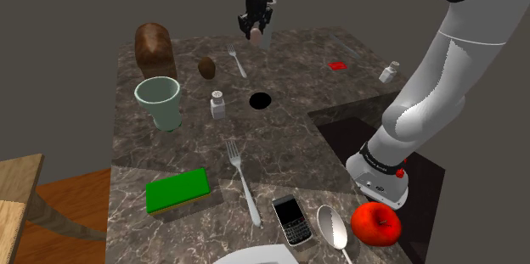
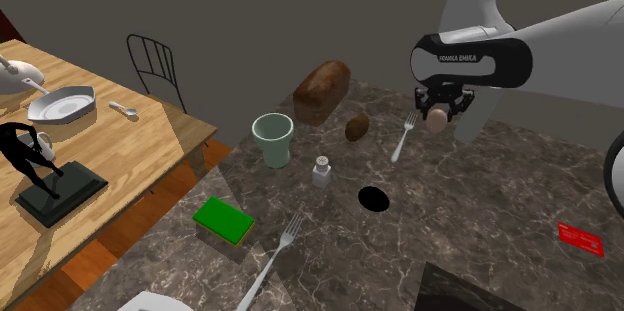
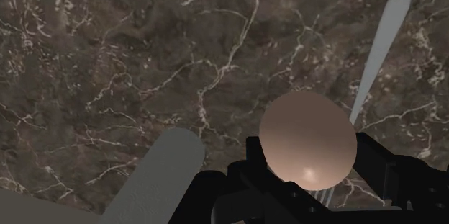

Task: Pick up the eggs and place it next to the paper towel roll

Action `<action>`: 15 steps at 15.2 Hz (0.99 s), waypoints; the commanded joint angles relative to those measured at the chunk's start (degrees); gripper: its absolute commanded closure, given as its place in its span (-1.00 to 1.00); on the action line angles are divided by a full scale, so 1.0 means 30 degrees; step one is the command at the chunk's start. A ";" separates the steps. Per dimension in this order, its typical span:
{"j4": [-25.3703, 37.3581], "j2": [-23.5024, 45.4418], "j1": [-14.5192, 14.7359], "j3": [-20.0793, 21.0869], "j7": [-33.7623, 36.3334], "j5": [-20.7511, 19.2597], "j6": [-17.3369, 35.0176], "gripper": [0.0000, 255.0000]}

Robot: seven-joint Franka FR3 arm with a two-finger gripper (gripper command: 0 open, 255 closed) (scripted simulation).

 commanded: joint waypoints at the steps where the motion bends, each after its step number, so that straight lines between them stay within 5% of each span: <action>1: -0.0297 0.0165 0.0035 -0.0015 0.0178 -0.0137 0.0445 1.00; 15: -0.1792 0.1778 0.0222 -0.0359 0.1312 -0.1335 0.3350 1.00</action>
